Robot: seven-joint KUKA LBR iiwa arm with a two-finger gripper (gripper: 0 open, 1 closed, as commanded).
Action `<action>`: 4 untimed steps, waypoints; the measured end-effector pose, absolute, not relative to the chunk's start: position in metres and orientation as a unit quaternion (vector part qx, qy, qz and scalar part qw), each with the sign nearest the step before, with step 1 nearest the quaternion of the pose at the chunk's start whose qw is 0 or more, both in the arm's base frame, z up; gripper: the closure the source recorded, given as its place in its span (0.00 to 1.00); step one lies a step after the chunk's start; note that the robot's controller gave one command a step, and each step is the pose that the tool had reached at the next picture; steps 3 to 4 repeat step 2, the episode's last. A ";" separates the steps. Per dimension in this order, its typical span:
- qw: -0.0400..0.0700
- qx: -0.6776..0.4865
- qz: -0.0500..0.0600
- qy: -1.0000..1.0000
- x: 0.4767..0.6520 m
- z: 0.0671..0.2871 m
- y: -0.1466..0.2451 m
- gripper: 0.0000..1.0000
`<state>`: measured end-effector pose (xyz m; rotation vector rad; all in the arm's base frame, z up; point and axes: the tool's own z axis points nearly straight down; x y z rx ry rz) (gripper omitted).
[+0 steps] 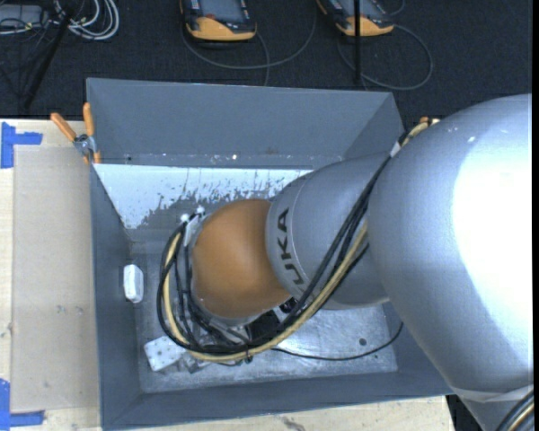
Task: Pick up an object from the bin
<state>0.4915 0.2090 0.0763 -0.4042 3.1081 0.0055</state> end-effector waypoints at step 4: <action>0.004 -0.143 0.001 0.990 0.500 0.256 0.221 1.00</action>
Offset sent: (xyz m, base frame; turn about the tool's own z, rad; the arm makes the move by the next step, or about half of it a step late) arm 0.0068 0.0109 0.1761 -0.0281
